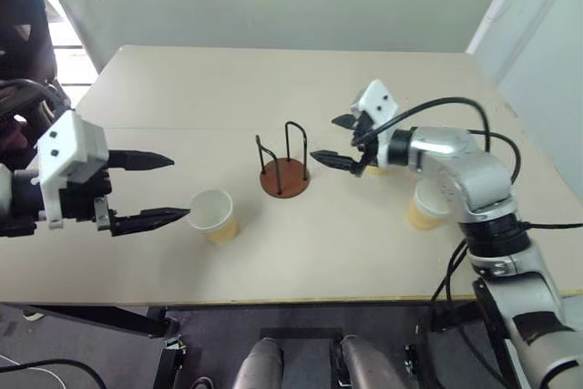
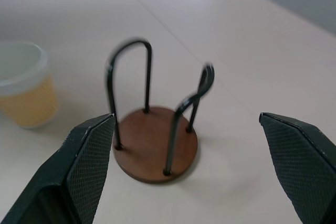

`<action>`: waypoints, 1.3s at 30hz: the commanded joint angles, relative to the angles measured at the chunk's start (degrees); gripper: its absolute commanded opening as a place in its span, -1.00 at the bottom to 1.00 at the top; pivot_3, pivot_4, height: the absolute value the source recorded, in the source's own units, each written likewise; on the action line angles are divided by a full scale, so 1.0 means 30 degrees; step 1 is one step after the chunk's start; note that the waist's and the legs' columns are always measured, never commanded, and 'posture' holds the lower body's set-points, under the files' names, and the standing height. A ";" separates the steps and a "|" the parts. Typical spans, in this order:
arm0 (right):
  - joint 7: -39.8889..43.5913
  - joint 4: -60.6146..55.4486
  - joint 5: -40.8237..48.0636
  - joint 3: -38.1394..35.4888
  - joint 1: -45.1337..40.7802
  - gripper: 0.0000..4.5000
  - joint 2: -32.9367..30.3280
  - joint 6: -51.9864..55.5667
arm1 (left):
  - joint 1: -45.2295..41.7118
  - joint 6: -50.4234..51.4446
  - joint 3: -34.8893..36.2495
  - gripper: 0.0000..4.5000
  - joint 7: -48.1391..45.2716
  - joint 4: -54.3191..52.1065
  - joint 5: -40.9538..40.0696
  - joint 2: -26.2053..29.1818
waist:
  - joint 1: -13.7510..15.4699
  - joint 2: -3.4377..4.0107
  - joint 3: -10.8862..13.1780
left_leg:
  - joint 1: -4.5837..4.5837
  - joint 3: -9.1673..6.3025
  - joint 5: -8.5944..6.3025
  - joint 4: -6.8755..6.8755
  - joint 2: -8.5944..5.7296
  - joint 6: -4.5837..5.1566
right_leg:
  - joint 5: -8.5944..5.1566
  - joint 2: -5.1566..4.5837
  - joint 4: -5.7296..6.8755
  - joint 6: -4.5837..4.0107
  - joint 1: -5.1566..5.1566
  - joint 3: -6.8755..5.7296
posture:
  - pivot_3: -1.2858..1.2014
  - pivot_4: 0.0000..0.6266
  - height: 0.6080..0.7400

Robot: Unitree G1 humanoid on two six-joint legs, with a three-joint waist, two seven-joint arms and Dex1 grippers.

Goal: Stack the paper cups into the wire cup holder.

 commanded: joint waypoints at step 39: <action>-0.1212 0.8128 -0.3293 -0.0015 -0.2287 -0.57 0.4827 -0.4705 | 0.2576 0.2346 0.4046 1.00 0.0865 -0.3390 -0.0994 -0.0596 | -0.0009 -0.0002 -0.0001 | 0.0000 -0.0017 -0.0053 -0.0001 0.0173 -0.0180 | -0.0073 0.0111 0.0244 -0.0173 -0.0121 -0.0069 | 0.03 -0.52 1.00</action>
